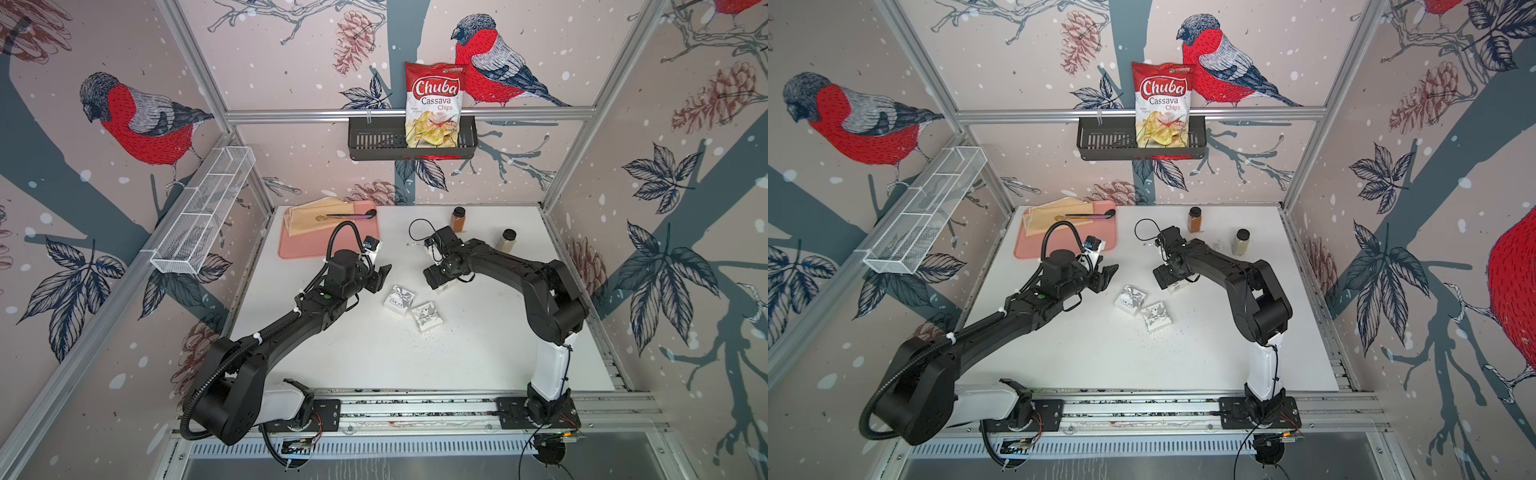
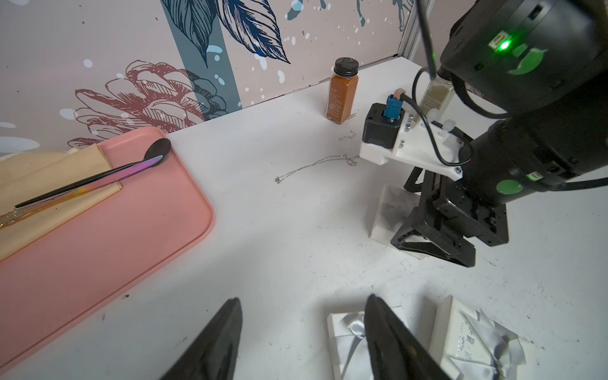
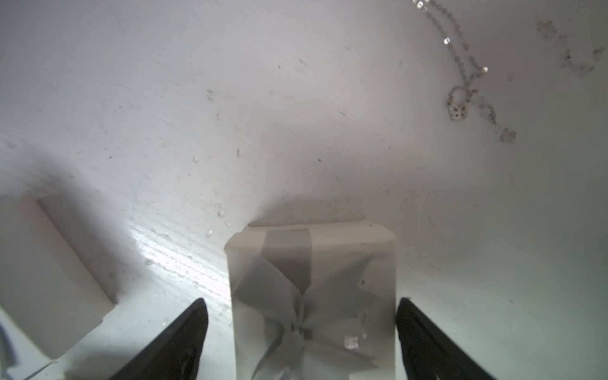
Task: Take the necklace out of the lift-off lid jewelry box
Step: Move the jewelry box to the center of the board.
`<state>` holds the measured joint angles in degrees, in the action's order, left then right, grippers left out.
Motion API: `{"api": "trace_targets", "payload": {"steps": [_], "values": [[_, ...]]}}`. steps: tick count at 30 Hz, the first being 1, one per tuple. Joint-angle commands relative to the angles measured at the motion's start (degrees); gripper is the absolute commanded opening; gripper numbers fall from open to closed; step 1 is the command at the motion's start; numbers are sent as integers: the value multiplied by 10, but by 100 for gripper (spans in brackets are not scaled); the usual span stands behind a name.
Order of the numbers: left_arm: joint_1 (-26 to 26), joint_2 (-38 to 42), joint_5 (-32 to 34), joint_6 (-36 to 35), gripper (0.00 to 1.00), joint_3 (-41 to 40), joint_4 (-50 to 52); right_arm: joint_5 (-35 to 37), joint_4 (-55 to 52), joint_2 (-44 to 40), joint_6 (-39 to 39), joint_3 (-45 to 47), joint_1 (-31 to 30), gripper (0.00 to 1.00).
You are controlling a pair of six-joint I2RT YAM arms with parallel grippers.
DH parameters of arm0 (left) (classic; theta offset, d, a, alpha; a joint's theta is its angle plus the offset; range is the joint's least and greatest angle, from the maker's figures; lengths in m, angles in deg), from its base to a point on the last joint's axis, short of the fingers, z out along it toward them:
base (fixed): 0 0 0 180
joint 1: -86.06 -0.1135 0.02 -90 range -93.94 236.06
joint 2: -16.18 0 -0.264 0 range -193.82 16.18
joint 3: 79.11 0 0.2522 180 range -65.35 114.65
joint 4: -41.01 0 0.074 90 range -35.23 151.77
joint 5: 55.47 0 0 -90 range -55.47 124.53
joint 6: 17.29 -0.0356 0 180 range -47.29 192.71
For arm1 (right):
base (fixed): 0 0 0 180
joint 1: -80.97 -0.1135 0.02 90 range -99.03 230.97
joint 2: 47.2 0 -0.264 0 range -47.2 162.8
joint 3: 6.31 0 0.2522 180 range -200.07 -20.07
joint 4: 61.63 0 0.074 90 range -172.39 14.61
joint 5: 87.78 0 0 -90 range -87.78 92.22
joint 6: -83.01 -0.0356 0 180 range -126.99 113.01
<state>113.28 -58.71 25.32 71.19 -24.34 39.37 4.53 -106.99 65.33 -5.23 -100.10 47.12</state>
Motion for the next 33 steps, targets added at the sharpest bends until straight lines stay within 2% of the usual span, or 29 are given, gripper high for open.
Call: {"api": "trace_targets", "payload": {"steps": [1, 4, 9, 16, 21, 28, 33], "values": [[-1, 5, -7, -2, 63, 1, 2, 19, -1, 10, -5, -8, 4, 90], [-1, 6, -7, -2, 63, 3, 2, 12, 0, 16, -16, -10, 12, 89], [-1, 5, -11, -3, 63, 5, 3, -6, 4, 14, -37, 3, 47, 81], [-1, -6, -26, -5, 64, 15, 4, 11, 16, -10, -75, 38, 99, 79], [-1, -11, -32, -6, 64, 20, 3, 54, 14, -18, -96, 42, 132, 80], [-1, -13, -24, -5, 64, 21, 11, 112, -5, -42, -95, 37, 103, 89], [-1, 4, 1, 1, 67, 12, 0, 79, -12, -88, -95, 45, 58, 90]]}}
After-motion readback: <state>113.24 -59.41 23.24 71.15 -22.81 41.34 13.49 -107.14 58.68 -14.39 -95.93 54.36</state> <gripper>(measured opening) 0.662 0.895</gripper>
